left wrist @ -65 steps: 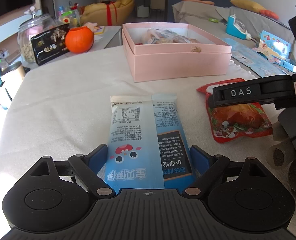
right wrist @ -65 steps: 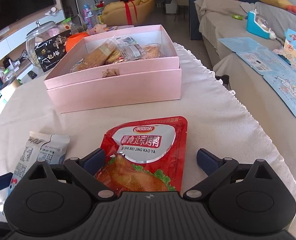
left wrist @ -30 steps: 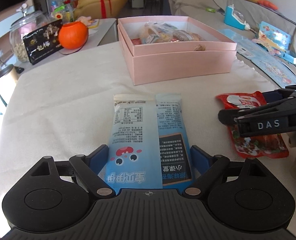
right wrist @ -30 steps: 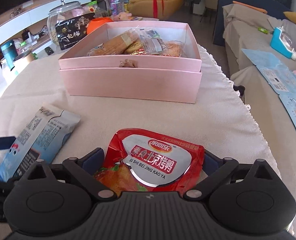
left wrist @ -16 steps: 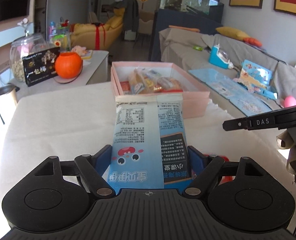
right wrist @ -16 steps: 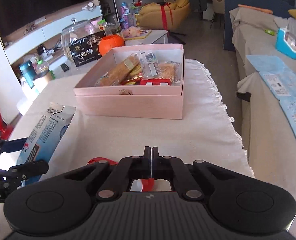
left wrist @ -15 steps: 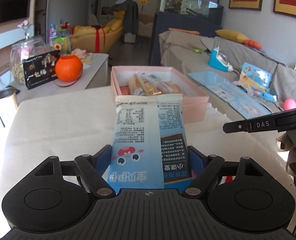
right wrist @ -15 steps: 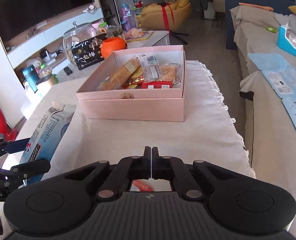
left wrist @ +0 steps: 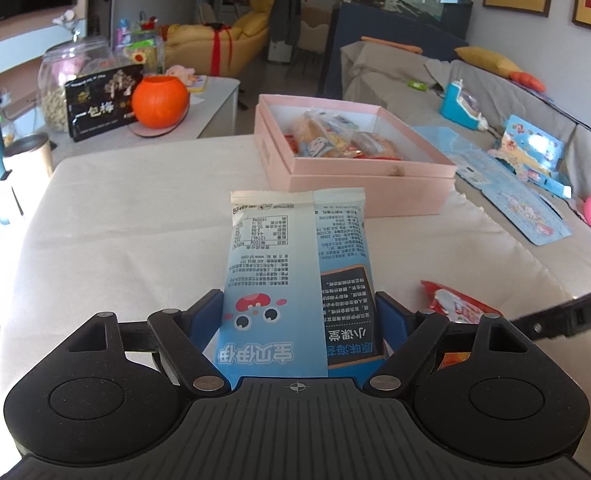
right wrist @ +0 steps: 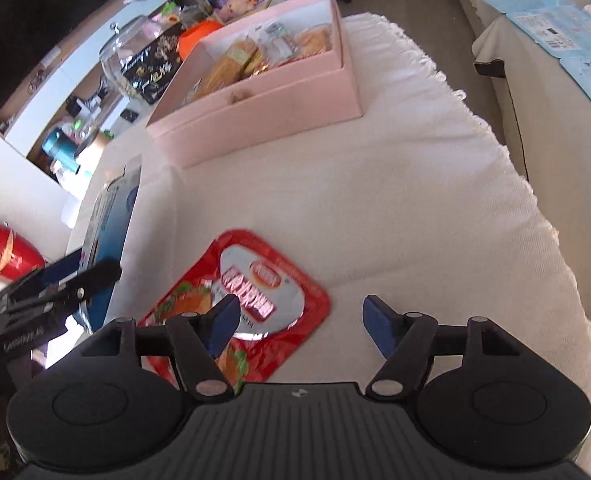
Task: Organize snacks
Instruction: 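Lift the red duck packet with the right tool while the left tool holds the blue packet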
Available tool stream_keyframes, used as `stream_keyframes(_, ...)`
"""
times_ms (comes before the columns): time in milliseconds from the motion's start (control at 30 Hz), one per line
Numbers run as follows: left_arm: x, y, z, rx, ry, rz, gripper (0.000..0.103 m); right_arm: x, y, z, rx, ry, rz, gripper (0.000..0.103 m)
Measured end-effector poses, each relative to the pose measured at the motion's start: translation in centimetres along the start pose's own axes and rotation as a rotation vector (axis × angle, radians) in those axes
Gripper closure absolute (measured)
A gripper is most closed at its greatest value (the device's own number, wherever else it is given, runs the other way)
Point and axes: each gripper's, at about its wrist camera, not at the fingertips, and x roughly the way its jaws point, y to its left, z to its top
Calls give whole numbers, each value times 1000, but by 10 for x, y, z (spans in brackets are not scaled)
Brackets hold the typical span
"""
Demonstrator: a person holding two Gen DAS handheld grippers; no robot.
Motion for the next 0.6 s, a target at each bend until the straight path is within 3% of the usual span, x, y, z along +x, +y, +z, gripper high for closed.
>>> stream_keyframes(100,7,12,-3,-38,16,24,18,7,20,-9,-17,78,24,34)
stream_keyframes(200,9,22,-7,-61,25,33,18,16,48,-10,-90,63,-41,30)
stream_keyframes(433,2,44,-11,-104,24,77,17,54,96,7,-163,-28,-103,11)
stream_keyframes(600,-1,51,-11,-118,27,132,17,82,115,21,-144,-145,-200,4)
